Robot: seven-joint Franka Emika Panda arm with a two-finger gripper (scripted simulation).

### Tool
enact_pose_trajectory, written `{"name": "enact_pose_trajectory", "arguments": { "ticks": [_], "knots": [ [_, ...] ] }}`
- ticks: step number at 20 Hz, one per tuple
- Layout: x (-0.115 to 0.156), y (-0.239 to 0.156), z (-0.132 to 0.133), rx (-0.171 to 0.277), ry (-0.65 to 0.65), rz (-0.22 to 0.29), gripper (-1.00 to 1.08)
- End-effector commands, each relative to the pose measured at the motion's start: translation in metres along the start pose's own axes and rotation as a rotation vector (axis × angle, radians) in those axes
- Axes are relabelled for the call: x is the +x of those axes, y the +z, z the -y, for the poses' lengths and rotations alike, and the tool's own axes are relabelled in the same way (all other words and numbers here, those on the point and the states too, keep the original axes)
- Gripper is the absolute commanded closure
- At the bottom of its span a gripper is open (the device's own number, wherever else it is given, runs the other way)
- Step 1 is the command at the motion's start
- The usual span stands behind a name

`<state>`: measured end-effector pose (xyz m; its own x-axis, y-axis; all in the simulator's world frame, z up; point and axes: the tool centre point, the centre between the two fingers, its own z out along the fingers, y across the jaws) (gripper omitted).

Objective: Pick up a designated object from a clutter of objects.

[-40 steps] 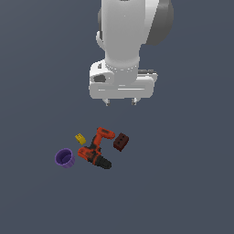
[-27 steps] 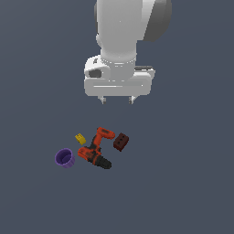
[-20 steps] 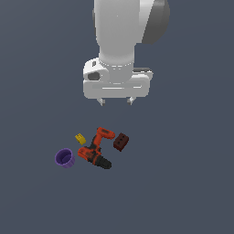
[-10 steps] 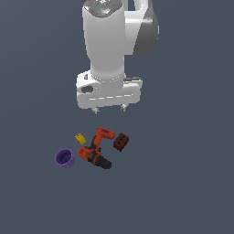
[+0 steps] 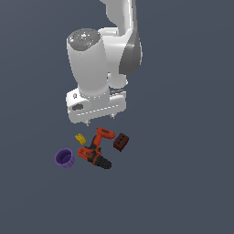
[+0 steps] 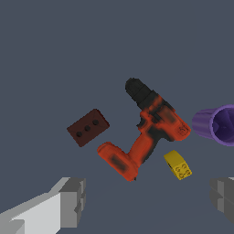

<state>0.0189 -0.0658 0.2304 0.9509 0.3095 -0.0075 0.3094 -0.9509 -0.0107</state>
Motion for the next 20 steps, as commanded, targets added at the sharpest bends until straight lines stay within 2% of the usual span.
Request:
{"name": "enact_pose_trajectory", "arguments": {
  "ticks": [1,20],
  "knots": [
    [-0.002,0.013,-0.011,0.001,-0.043,-0.002,-0.92],
    [-0.037,0.111,-0.088,-0.004,-0.361,-0.008,-0.92]
  ]
}}
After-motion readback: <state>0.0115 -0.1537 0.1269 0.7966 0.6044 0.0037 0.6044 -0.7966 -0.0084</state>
